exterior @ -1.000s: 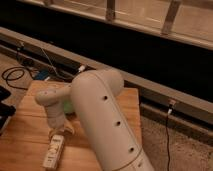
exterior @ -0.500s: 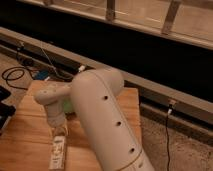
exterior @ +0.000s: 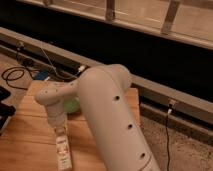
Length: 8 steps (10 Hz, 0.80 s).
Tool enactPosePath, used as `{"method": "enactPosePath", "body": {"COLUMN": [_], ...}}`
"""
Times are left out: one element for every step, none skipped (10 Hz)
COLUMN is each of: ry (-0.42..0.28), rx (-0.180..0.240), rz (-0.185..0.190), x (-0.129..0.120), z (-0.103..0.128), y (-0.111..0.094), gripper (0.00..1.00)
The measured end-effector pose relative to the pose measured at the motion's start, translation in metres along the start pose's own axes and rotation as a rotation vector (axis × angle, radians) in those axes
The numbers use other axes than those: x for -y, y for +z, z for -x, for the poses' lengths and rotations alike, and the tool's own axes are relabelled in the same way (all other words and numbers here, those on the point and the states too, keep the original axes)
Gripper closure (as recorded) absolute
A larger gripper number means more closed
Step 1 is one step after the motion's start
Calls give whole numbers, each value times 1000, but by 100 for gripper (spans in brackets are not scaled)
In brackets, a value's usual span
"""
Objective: Place the bottle in the ceramic bowl
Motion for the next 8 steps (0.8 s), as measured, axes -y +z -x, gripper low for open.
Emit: {"method": "enactPosePath", "body": {"ry": [-8, -9, -12, -19, -28, -35, -44, -45], "rx": [52, 90, 159, 227, 293, 350, 390, 397], "rz": [7, 8, 17, 33, 51, 65, 77, 78], "x": [-2, 1, 4, 10, 18, 25, 27, 28], "z": [-7, -12, -22, -30, -38, -43, -49, -49], "y": [-20, -37, -67, -92, -113, -129, -140, -142], "gripper": [100, 100, 100, 100, 100, 100, 100, 100]}}
